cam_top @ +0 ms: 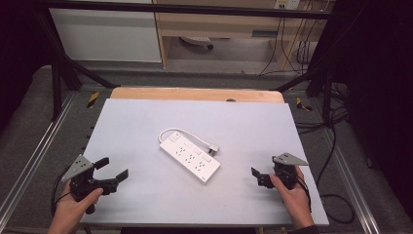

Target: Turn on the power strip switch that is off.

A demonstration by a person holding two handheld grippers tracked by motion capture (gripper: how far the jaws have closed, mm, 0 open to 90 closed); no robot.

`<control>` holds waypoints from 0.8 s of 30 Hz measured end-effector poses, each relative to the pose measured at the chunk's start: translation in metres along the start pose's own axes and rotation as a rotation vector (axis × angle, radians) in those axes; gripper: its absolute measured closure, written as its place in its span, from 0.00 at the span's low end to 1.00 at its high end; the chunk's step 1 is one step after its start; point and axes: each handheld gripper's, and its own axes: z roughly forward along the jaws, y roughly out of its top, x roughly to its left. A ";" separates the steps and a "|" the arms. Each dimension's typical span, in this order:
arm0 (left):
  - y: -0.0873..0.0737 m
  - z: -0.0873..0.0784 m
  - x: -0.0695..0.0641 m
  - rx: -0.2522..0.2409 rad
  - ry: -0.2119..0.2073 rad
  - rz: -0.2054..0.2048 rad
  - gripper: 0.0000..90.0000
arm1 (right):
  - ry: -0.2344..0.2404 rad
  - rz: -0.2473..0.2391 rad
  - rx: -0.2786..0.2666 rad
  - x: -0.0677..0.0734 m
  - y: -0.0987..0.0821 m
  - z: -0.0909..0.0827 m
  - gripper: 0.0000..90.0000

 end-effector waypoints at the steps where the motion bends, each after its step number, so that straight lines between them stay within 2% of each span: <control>1: 0.000 0.000 0.000 -0.001 -0.002 0.001 0.08 | 0.000 0.004 -0.002 0.000 0.000 0.000 0.04; 8: 0.001 -0.001 0.000 -0.007 0.000 0.000 0.09 | -0.004 -0.006 -0.010 0.001 0.001 0.000 0.04; 13: 0.001 -0.001 -0.001 -0.014 -0.010 0.001 0.09 | -0.005 0.006 -0.013 0.002 0.002 -0.001 0.03; 17: 0.004 -0.002 -0.003 -0.032 -0.016 0.008 0.09 | -0.002 0.004 -0.005 0.002 0.002 0.001 0.03; 24: 0.008 0.001 -0.003 -0.049 -0.033 -0.010 0.09 | 0.003 0.004 -0.011 0.002 0.003 0.001 0.03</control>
